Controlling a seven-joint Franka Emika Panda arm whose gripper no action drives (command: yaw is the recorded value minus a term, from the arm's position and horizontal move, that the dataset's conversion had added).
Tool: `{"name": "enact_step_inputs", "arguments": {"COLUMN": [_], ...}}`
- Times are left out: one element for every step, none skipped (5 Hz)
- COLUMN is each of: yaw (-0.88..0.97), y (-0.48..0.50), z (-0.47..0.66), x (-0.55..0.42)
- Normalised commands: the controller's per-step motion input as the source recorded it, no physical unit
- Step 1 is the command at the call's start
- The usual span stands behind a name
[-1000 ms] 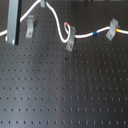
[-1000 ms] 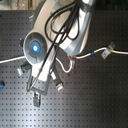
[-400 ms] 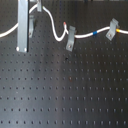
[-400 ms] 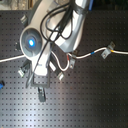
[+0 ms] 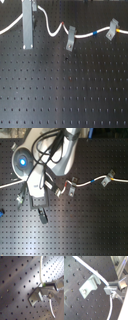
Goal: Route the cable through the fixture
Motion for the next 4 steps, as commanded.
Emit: {"name": "enact_step_inputs", "arguments": {"yaw": [-0.62, -0.38, -0.09, 0.00], "y": [-0.274, -0.046, 0.220, 0.275], "z": [0.23, 0.28, 0.29, 0.35], "x": [-0.308, -0.446, -0.536, -0.516]}}
